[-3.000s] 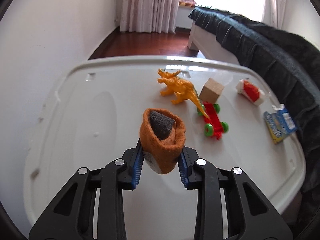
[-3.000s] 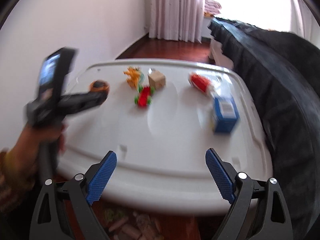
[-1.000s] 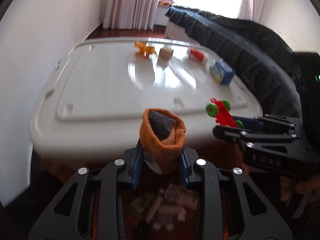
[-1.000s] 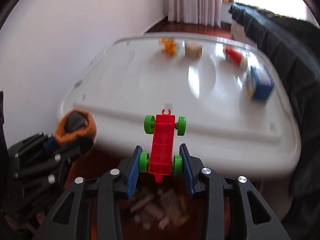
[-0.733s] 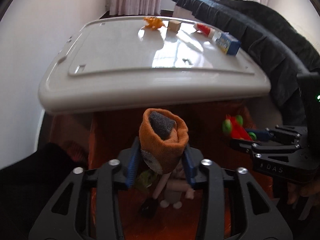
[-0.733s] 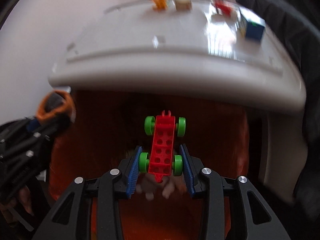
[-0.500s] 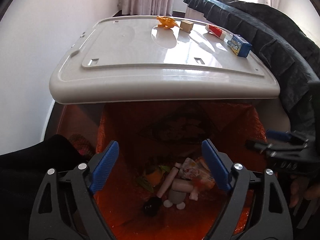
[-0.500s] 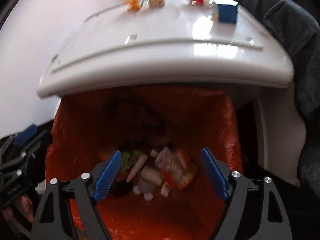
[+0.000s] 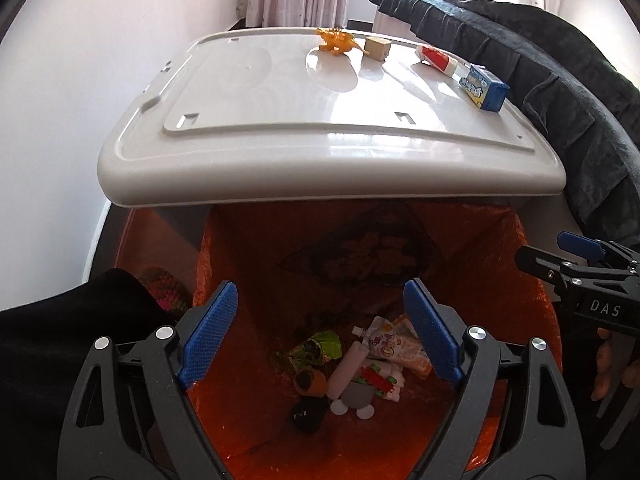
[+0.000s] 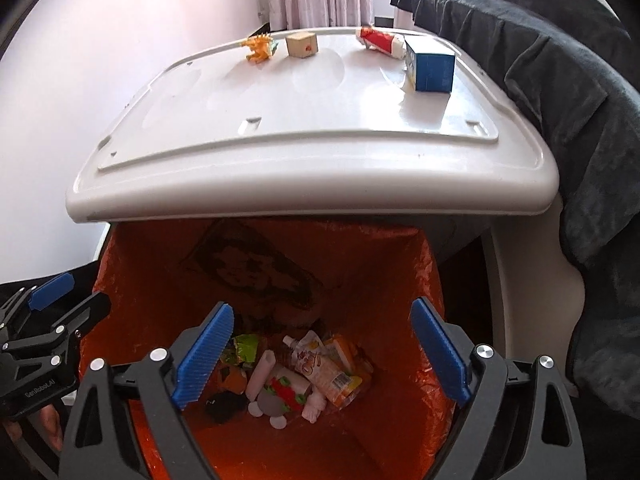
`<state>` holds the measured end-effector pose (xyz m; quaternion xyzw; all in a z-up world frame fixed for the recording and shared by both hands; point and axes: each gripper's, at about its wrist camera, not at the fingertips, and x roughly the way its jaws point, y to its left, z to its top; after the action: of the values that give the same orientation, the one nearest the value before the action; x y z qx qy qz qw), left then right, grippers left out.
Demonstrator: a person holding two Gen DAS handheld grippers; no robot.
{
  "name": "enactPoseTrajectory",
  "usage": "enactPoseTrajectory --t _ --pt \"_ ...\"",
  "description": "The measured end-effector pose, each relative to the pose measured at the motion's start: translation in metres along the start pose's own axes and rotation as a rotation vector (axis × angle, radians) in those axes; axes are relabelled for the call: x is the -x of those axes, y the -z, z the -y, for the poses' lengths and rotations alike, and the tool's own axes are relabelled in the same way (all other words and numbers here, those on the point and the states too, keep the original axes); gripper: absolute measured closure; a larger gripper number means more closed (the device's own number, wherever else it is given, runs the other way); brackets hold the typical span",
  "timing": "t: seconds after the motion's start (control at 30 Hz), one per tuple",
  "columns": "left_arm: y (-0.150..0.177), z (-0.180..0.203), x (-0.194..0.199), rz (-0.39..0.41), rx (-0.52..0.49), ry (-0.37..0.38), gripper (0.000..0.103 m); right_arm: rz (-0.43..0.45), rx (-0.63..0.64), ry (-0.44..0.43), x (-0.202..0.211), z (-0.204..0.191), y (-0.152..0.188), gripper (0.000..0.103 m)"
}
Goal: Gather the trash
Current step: 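Move both tools over the orange bin and open both to drop items, then grasp the blue box with the right tool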
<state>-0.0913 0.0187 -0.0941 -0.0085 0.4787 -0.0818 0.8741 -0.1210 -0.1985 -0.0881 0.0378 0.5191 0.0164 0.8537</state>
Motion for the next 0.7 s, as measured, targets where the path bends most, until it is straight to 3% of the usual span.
enactPoseTrajectory --t 0.13,0.33,0.53,0.7 --pt "-0.023 0.004 0.017 0.083 -0.018 0.011 0.020 0.030 0.015 0.007 0.006 -0.003 -0.020 0.014" --pt "-0.079 0.024 0.043 0.262 -0.080 -0.004 0.020 0.121 0.028 0.038 0.018 0.005 -0.084 0.014" --pt "-0.117 0.032 0.037 0.311 -0.049 0.034 0.020 0.195 -0.033 0.174 0.000 0.048 -0.161 0.012" --pt "-0.116 0.036 0.020 0.292 -0.043 0.053 0.020 0.138 -0.078 0.240 -0.045 0.082 -0.204 0.012"
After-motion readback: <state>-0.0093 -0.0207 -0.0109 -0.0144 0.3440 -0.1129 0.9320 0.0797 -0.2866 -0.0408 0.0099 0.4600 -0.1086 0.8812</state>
